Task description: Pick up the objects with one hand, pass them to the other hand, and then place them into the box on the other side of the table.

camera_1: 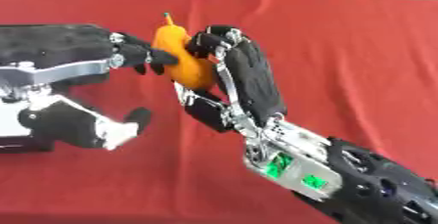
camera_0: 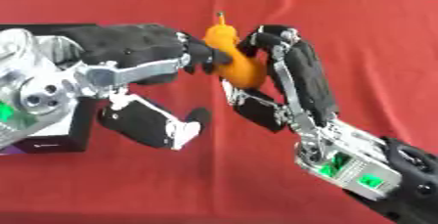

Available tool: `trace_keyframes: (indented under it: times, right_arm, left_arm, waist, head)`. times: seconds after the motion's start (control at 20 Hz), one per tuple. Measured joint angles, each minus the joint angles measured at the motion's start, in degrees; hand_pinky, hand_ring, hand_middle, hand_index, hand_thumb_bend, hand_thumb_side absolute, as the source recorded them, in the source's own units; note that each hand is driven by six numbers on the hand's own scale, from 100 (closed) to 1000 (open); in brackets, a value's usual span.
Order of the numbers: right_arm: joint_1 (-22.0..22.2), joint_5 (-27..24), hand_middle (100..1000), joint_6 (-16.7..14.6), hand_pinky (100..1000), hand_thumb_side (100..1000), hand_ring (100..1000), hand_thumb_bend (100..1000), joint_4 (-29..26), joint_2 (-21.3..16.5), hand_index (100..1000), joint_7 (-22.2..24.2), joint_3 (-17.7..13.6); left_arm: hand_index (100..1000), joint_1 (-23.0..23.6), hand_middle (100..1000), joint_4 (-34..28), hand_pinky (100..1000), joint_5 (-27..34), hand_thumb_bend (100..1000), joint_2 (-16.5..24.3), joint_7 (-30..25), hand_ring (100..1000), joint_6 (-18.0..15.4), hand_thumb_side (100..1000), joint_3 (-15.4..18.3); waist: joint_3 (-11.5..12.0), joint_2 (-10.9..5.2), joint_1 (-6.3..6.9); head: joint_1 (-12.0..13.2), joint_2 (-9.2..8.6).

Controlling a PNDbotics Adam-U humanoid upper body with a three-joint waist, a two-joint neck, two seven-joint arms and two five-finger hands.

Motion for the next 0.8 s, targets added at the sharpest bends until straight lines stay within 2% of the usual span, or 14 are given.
trace_keyframes:
  times: [0.35, 0.55, 0.8]
  right_arm:
    - [-0.24, -0.12, 363, -0.25, 279, 100, 584, 100, 0.14, 0.38, 482, -0.25, 0.37]
    - [0.23, 1.11, 362, -0.20, 266, 100, 584, 100, 0.14, 0.39, 481, -0.20, 0.75]
    - [0.24, 1.56, 361, 0.33, 256, 100, 583, 100, 0.14, 0.40, 480, 0.33, 0.83]
  left_arm:
    - [969, -0.01, 770, 0.00, 897, 0.20, 100, -1.00, 6.64, 777, 5.41, 347, -1.17]
    - [954, 0.46, 750, 0.00, 882, 1.29, 100, -0.93, 10.56, 760, 5.72, 319, -1.46]
    - [947, 2.11, 736, -0.01, 869, 3.56, 100, 0.63, 14.21, 746, 4.51, 295, -1.29]
  waist:
    - [0.12, 0.00, 0.13]
    - [0.16, 0.01, 0.15]
    - [0.20, 0.04, 0.17]
  head:
    - [0.28, 0.00]
    - [0.24, 0.00]
    - [-0.15, 0.00]
